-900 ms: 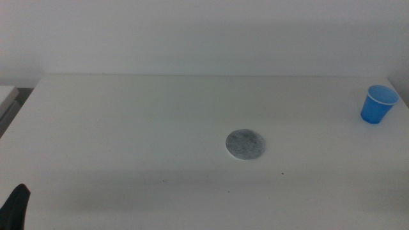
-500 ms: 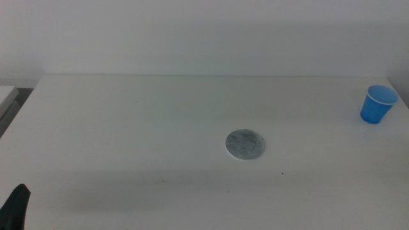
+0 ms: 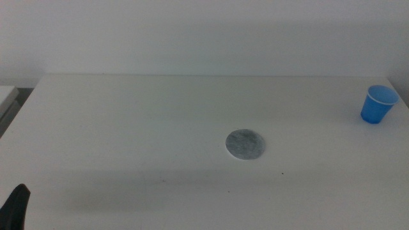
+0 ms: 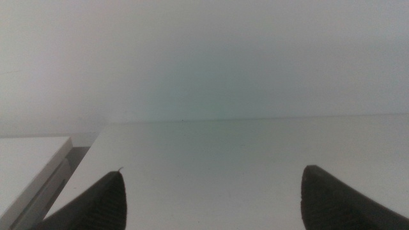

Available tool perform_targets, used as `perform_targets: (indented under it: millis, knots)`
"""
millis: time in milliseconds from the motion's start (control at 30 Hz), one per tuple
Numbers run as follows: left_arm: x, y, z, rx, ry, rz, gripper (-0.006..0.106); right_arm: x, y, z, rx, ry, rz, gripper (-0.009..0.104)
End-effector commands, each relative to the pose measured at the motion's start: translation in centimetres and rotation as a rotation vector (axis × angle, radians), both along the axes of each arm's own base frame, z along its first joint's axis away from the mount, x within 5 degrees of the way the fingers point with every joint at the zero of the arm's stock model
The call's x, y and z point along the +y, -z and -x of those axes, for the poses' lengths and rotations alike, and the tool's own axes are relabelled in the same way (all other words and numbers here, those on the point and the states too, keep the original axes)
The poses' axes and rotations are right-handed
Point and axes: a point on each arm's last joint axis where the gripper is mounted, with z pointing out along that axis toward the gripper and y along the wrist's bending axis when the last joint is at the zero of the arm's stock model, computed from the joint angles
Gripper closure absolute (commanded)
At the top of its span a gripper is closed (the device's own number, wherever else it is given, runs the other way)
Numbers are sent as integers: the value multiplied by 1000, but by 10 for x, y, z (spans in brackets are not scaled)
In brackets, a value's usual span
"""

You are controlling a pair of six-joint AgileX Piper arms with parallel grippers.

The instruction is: Place an empty cup on a cup mat.

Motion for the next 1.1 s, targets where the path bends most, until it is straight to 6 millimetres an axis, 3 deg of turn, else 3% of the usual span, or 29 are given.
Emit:
perform_targets:
  millis: [0, 133, 233, 467, 767, 1067]
  knots:
    - [0, -1, 0, -17, 2, 4, 7, 0, -7, -16, -96, -1, 3, 2]
    - [0, -1, 0, -17, 2, 4, 7, 0, -12, -32, -195, -7, 1, 2]
    - [0, -1, 0, -17, 2, 4, 7, 1, -13, -32, -211, -11, -5, 2]
    - [0, -1, 0, -17, 2, 4, 7, -3, -8, -50, -126, 21, 32, 2]
    - [0, -1, 0, -17, 2, 4, 7, -12, -10, -132, 104, 108, 90, 2]
    - [0, -1, 0, -17, 2, 4, 7, -49, 35, -208, 244, 193, 50, 13]
